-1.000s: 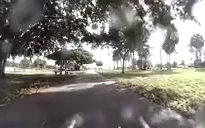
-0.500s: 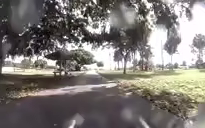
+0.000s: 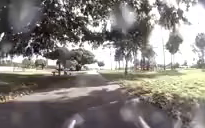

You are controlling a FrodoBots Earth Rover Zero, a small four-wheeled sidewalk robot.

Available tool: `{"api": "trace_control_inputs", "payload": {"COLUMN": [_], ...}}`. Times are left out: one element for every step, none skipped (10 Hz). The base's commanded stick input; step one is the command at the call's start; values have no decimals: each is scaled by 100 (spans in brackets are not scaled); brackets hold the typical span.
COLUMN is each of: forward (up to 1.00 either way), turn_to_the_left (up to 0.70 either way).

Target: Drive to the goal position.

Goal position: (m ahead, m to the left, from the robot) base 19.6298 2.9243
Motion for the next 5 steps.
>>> {"api": "trace_control_inputs", "payload": {"forward": [85, 85, 85, 85, 85], "turn_to_the_left": [0, 0, 0, 0, 0]}}
